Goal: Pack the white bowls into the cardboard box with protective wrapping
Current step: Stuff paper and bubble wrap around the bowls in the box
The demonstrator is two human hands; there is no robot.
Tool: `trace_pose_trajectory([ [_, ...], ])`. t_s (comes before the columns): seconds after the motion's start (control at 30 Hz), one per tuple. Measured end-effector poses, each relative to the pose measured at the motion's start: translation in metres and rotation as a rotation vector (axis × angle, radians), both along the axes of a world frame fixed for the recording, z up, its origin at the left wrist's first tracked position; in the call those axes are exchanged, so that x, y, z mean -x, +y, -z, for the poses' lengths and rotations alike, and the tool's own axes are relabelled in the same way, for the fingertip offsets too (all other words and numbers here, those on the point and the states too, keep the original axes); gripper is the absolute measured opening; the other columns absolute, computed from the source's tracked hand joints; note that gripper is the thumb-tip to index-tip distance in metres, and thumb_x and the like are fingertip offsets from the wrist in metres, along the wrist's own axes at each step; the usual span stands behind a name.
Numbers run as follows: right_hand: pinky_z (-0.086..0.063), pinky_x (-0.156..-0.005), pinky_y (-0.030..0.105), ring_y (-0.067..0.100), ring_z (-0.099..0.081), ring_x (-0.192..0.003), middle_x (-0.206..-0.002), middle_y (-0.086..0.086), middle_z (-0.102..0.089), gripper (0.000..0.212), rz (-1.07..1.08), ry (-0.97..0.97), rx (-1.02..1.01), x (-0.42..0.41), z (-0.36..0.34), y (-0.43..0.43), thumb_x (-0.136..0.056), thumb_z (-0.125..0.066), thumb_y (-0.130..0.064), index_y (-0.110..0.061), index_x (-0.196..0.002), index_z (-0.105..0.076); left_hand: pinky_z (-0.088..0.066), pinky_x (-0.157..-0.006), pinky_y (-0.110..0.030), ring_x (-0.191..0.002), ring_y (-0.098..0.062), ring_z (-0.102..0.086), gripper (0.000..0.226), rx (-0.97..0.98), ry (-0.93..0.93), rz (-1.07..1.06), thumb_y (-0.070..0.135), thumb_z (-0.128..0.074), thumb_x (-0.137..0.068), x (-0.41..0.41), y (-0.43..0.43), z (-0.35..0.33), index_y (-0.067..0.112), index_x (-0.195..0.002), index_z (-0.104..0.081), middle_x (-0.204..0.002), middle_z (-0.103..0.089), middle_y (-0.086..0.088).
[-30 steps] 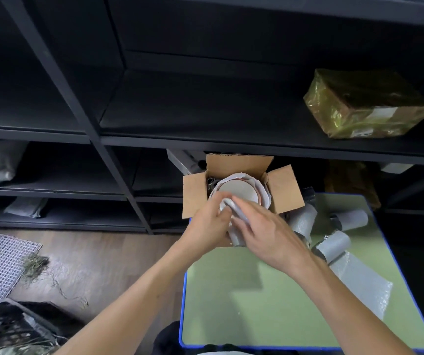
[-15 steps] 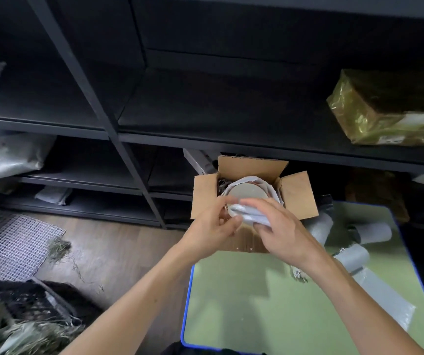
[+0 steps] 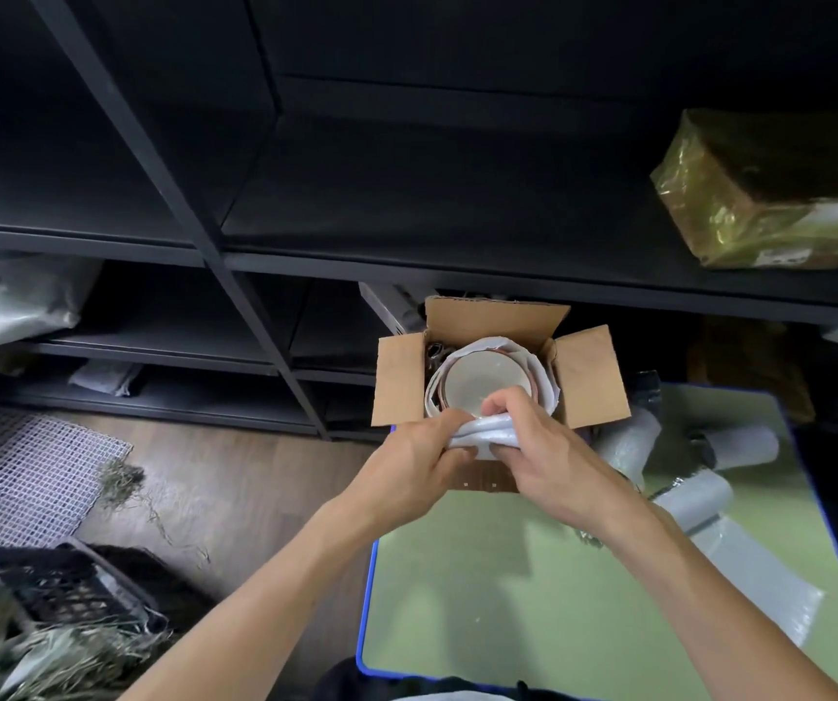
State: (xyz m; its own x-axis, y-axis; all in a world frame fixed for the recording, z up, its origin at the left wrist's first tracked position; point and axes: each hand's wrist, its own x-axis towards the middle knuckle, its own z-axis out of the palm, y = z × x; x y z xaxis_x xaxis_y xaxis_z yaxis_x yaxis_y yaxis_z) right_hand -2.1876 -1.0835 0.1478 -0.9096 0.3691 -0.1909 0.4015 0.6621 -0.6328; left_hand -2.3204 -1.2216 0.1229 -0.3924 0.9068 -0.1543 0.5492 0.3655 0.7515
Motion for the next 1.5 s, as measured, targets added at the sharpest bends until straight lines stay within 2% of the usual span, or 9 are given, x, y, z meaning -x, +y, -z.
trace_pose_trajectory([
  [0.07, -0.049, -0.082, 0.041, 0.019, -0.055, -0.096, -0.113, -0.013, -0.051, 0.023, -0.001, -0.012, -0.027, -0.002, 0.003, -0.003, -0.099, -0.052, -0.023, -0.035, -0.111, -0.035, -0.032, -0.052, -0.018, -0.065, -0.008, -0.047, 0.005, 0.011, 0.033, 0.023, 0.021, -0.052, -0.097, 0.001, 0.000, 0.002, 0.023, -0.102, -0.053, -0.071, -0.050, 0.012],
  [0.17, -0.047, -0.075, 0.033, 0.014, -0.054, -0.088, -0.100, -0.020, -0.056, 0.020, 0.035, 0.012, -0.042, -0.004, 0.002, -0.001, -0.096, -0.058, -0.026, -0.035, -0.106, -0.043, -0.031, -0.054, -0.017, -0.067, -0.005, -0.049, 0.007, 0.010, 0.051, 0.080, 0.022, -0.054, -0.096, 0.006, 0.001, 0.003, 0.028, -0.096, -0.051, -0.072, -0.052, 0.013],
  [0.27, -0.042, -0.070, 0.025, 0.008, -0.051, -0.083, -0.093, -0.026, -0.058, 0.025, 0.091, 0.046, -0.076, -0.005, -0.004, 0.003, -0.092, -0.063, -0.021, -0.036, -0.109, -0.052, -0.041, -0.068, -0.015, -0.079, 0.001, -0.053, 0.020, -0.032, 0.039, 0.115, 0.022, -0.063, -0.093, 0.021, 0.003, 0.004, 0.027, -0.112, -0.062, -0.093, -0.059, 0.014],
  [0.37, -0.039, -0.072, 0.028, 0.009, -0.052, -0.085, -0.106, -0.019, -0.062, 0.033, 0.164, 0.041, -0.153, -0.006, -0.006, 0.011, -0.090, -0.065, -0.019, -0.036, -0.118, -0.057, -0.049, -0.080, -0.031, -0.088, -0.012, -0.058, 0.035, -0.022, 0.231, 0.056, 0.017, -0.065, -0.093, 0.046, 0.005, 0.009, 0.025, -0.126, -0.061, -0.111, -0.057, 0.006],
  [0.67, -0.045, -0.076, 0.033, 0.013, -0.053, -0.083, -0.104, -0.010, -0.064, 0.035, 0.286, -0.003, -0.175, -0.009, -0.005, 0.013, -0.090, -0.063, -0.022, -0.035, -0.122, -0.058, -0.050, -0.072, -0.036, -0.100, -0.021, -0.055, 0.029, 0.141, 0.472, 0.310, 0.014, -0.065, -0.088, 0.072, 0.040, 0.011, 0.025, -0.114, -0.070, -0.104, -0.051, 0.002],
  [0.87, -0.037, -0.068, 0.027, 0.008, -0.050, -0.084, -0.104, -0.013, -0.063, 0.034, 0.308, -0.035, -0.186, -0.010, -0.011, 0.015, -0.092, -0.061, -0.025, -0.037, -0.123, -0.056, -0.029, -0.061, -0.026, -0.097, -0.021, -0.058, 0.020, 0.246, 0.709, 0.433, 0.019, -0.065, -0.085, 0.078, 0.065, 0.001, 0.031, -0.099, -0.073, -0.080, -0.056, 0.009],
  [1.13, -0.045, -0.075, 0.031, 0.013, -0.054, -0.090, -0.108, -0.011, -0.064, 0.033, 0.313, -0.072, -0.158, -0.007, -0.012, 0.013, -0.092, -0.062, -0.027, -0.040, -0.122, -0.055, -0.049, -0.088, -0.042, -0.105, -0.021, -0.051, 0.048, 0.382, 0.563, 0.595, 0.009, -0.056, -0.086, 0.086, 0.073, -0.004, 0.040, -0.122, -0.061, -0.111, -0.064, 0.009],
  [1.4, -0.046, -0.078, 0.033, 0.012, -0.054, -0.090, -0.110, -0.012, -0.064, 0.033, 0.303, -0.069, -0.142, -0.004, -0.012, 0.008, -0.092, -0.061, -0.029, -0.039, -0.123, -0.055, -0.050, -0.077, -0.040, -0.101, -0.020, -0.052, 0.032, 0.428, 0.445, 0.699, 0.020, -0.062, -0.088, 0.083, 0.074, -0.009, 0.038, -0.103, -0.041, -0.100, -0.063, 0.013],
  [1.5, -0.044, -0.076, 0.031, 0.011, -0.052, -0.086, -0.108, -0.013, -0.063, 0.033, 0.305, -0.070, -0.146, -0.005, -0.012, 0.008, -0.093, -0.061, -0.030, -0.040, -0.123, -0.055, -0.050, -0.077, -0.035, -0.099, -0.019, -0.054, 0.027, 0.489, 0.423, 0.728, 0.015, -0.063, -0.086, 0.085, 0.074, -0.013, 0.032, -0.104, -0.051, -0.104, -0.062, 0.010],
])
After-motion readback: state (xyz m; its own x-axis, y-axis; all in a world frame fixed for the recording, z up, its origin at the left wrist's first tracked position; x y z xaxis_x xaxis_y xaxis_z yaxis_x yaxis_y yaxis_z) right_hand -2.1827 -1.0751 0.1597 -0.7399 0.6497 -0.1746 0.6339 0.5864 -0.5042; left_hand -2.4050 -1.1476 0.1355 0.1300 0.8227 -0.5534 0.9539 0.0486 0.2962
